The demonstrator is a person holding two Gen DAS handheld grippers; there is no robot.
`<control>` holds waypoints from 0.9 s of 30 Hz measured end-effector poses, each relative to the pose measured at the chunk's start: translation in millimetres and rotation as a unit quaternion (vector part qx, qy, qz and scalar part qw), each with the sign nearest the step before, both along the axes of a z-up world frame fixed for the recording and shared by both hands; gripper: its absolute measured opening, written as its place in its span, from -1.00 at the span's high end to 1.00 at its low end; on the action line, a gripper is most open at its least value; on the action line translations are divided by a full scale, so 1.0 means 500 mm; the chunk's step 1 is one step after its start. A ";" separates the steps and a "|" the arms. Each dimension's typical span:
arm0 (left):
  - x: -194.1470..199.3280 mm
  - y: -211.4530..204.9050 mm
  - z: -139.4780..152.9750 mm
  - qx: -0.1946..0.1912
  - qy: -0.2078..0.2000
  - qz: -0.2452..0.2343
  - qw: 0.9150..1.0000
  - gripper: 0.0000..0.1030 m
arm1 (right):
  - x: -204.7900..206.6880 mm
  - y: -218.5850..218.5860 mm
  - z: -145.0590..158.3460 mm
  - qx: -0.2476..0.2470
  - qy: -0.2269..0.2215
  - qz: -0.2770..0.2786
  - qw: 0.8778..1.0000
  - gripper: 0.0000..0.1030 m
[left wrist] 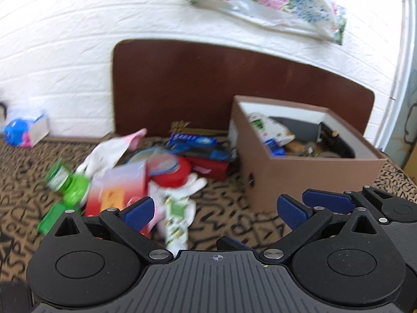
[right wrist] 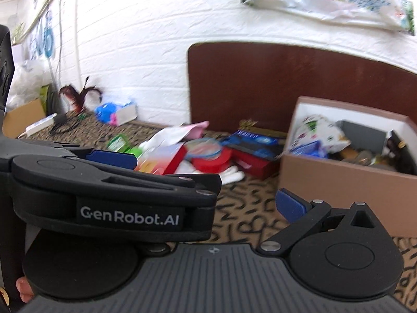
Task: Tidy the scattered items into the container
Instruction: 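Withdraw the left gripper and move toward the red eye-cream box, then grasp the red-and-white eye-cream box with the left gripper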
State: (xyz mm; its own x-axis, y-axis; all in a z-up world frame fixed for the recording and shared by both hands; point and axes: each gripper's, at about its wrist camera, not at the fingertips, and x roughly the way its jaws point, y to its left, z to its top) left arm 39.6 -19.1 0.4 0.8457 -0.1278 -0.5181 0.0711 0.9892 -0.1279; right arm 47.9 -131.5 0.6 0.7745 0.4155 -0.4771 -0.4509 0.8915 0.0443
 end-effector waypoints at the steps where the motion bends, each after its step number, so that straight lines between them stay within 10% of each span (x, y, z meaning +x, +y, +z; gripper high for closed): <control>1: -0.006 0.010 -0.007 -0.002 0.003 0.004 1.000 -1.00 | -0.003 0.010 -0.006 -0.002 0.002 0.004 1.000 -1.00; 16: 0.004 0.227 -0.095 -0.045 0.061 0.092 0.993 -0.90 | 0.028 0.121 -0.082 -0.048 0.034 0.038 0.998 -0.99; 27: 0.081 0.282 -0.138 -0.097 0.103 0.067 0.988 -0.82 | 0.067 0.201 -0.105 -0.093 0.020 0.091 0.991 -0.91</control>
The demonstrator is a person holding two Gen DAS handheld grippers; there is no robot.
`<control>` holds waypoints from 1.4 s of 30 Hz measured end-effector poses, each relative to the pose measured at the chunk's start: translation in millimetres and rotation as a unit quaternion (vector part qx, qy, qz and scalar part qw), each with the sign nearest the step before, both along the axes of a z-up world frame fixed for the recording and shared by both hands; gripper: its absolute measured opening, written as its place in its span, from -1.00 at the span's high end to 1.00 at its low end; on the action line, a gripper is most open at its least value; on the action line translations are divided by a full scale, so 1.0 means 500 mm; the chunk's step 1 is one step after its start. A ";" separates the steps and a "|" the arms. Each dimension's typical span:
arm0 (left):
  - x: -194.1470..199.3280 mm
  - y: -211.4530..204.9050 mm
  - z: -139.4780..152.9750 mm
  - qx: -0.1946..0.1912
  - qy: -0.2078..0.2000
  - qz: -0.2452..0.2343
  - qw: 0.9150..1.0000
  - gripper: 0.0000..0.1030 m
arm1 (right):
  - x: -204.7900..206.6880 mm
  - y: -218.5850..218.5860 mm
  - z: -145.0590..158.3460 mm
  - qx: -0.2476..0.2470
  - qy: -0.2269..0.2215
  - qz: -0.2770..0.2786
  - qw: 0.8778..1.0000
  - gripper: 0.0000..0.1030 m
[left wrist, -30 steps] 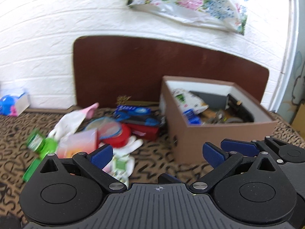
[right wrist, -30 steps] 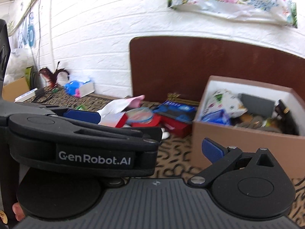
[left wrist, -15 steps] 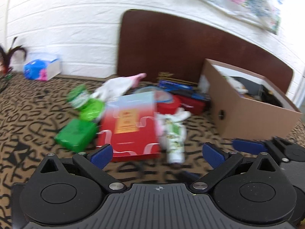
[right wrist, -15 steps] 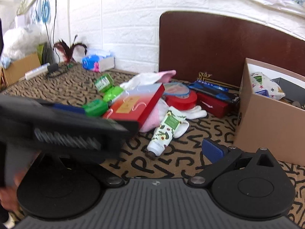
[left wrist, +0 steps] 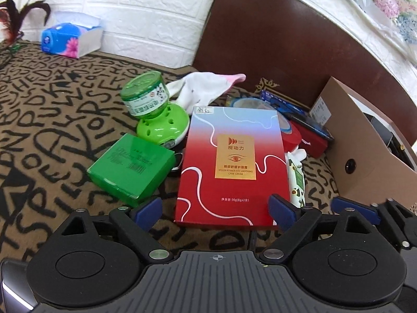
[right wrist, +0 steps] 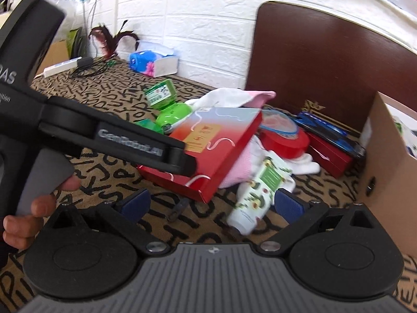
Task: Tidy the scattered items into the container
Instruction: 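Grasp the red-and-white eye-cream box with the left gripper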
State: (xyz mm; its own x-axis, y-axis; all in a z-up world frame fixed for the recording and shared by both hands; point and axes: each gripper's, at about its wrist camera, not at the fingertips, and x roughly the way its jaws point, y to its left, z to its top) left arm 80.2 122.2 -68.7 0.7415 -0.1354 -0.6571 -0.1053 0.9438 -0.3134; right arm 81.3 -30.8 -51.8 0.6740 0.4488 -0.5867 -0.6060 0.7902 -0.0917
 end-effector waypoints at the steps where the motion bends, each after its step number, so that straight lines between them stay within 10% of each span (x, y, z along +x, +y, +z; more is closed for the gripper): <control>1: 0.005 0.000 -0.002 0.000 0.001 -0.004 1.000 -0.82 | 0.005 0.006 -0.003 -0.003 0.001 0.006 1.000 -0.89; 10: 0.042 0.033 -0.015 -0.065 0.013 -0.027 0.997 -0.51 | 0.032 0.045 -0.023 -0.041 -0.002 0.038 0.998 -0.38; 17: 0.019 0.010 0.006 -0.045 0.007 -0.037 0.998 -0.43 | 0.018 0.023 -0.008 -0.030 0.002 0.029 0.999 -0.30; 35: -0.158 -0.260 0.020 -0.008 0.032 -0.185 0.982 -0.53 | -0.181 -0.219 0.006 -0.029 0.074 -0.033 0.996 -0.33; 42: -0.172 -0.309 -0.010 0.008 0.056 -0.222 0.973 -0.61 | -0.213 -0.273 -0.022 -0.018 0.094 -0.055 0.994 -0.64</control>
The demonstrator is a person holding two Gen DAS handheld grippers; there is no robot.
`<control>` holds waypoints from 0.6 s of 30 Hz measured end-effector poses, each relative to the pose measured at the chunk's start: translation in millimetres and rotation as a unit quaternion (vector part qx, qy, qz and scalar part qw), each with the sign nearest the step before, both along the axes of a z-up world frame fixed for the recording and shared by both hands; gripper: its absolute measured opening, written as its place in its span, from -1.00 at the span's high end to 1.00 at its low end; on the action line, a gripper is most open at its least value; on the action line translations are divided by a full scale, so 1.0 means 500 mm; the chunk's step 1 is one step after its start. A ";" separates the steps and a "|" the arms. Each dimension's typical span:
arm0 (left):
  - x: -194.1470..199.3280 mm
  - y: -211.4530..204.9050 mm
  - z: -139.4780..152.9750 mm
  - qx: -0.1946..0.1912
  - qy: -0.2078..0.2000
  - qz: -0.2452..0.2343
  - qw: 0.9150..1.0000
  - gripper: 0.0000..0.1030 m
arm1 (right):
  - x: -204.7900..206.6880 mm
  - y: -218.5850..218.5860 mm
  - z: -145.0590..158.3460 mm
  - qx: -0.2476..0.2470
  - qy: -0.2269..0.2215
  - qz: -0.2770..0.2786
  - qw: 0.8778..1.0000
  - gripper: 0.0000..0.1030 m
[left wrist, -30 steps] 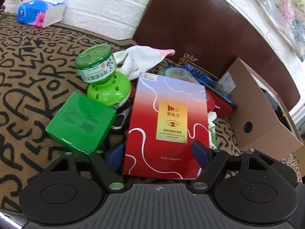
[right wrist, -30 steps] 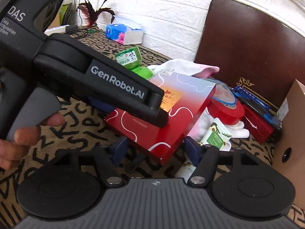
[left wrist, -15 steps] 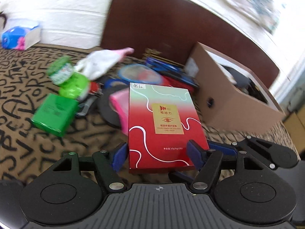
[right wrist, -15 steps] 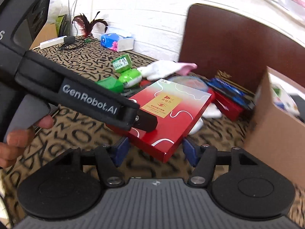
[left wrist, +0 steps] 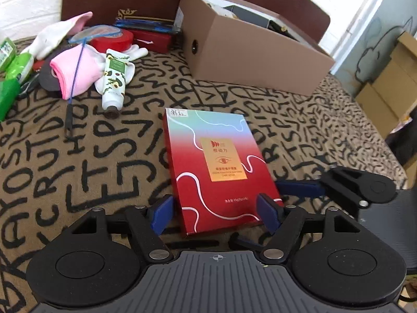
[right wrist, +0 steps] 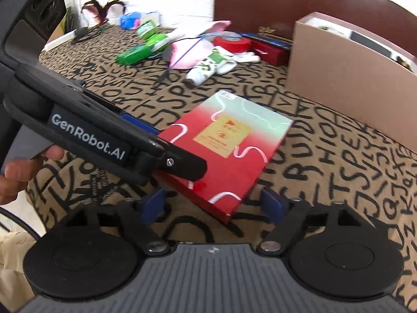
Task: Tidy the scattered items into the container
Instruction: 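Grasp the red-and-white eye-cream box with the left gripper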
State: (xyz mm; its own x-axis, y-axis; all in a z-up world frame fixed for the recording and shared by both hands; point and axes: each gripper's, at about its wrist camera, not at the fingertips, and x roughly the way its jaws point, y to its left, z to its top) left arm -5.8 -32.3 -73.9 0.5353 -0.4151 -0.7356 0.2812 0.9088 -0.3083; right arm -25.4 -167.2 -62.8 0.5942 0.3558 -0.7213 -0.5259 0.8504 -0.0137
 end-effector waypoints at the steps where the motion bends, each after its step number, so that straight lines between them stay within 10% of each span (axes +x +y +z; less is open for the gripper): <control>1: 0.005 0.001 0.001 0.001 -0.001 0.001 1.000 -0.67 | 0.000 -0.001 -0.001 -0.002 -0.004 0.001 1.000 -0.66; 18: 0.064 -0.015 -0.007 0.009 0.004 -0.027 1.000 -0.68 | 0.029 -0.019 -0.010 0.014 -0.004 0.025 1.000 -0.81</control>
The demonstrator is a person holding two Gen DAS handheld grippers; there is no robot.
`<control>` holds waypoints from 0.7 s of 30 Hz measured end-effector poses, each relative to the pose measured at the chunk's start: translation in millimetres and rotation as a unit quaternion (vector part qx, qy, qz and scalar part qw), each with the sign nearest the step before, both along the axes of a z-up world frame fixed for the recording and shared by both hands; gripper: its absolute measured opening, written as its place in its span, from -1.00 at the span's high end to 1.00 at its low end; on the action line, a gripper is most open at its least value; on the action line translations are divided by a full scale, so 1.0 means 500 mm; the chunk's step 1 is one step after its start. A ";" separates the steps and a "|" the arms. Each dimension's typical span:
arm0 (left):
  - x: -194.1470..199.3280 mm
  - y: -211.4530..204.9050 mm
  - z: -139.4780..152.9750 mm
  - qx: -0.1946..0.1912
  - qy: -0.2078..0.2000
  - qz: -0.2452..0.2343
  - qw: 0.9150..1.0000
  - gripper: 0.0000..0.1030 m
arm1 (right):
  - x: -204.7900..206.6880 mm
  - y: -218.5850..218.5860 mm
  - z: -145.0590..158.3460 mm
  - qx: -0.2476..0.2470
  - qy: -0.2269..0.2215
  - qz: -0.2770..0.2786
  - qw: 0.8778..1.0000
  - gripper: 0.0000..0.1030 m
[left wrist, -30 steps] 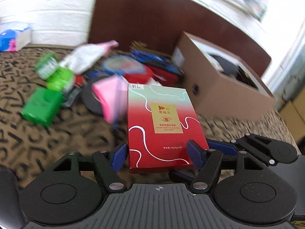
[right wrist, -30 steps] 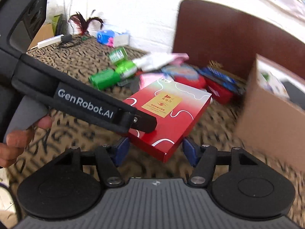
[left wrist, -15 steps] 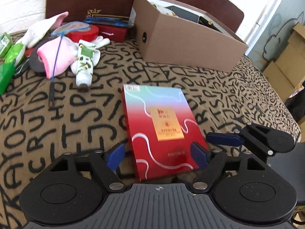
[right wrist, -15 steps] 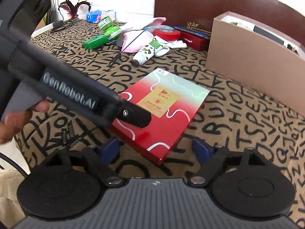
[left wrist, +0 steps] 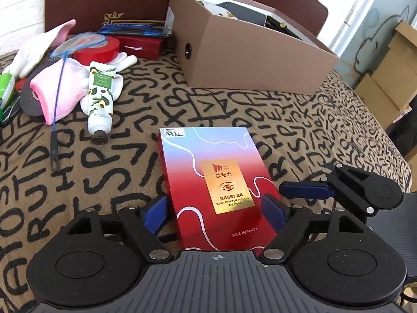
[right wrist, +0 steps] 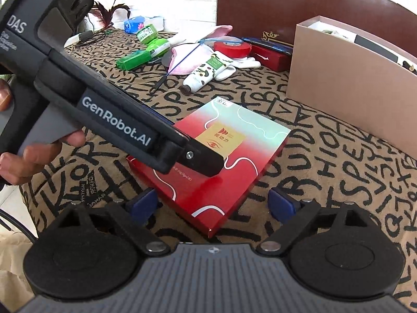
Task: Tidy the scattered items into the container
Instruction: 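Grasp the red-and-white eye-cream box with the left gripper, then carry the red box into the cardboard box and release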
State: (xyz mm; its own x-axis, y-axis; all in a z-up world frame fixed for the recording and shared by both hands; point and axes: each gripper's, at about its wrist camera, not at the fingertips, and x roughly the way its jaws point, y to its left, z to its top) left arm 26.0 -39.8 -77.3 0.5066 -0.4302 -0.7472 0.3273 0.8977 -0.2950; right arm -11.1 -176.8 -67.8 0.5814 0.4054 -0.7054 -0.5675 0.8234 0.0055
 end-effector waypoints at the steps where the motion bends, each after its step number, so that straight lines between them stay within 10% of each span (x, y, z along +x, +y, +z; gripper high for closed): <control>1: 0.001 0.000 0.000 0.000 0.001 0.000 1.000 -0.69 | 0.002 0.001 -0.001 -0.001 0.000 0.001 1.000 -0.81; 21: 0.011 -0.034 -0.002 0.041 -0.011 -0.024 0.999 -0.64 | 0.013 0.010 -0.015 0.012 0.001 0.000 1.000 -0.83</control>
State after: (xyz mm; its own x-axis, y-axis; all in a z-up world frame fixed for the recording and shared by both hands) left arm 31.4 -56.8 -78.1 0.5036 -0.3924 -0.7697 0.3757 0.9017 -0.2139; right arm -4.5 -171.9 -75.1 0.5797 0.4221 -0.6970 -0.5674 0.8230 0.0265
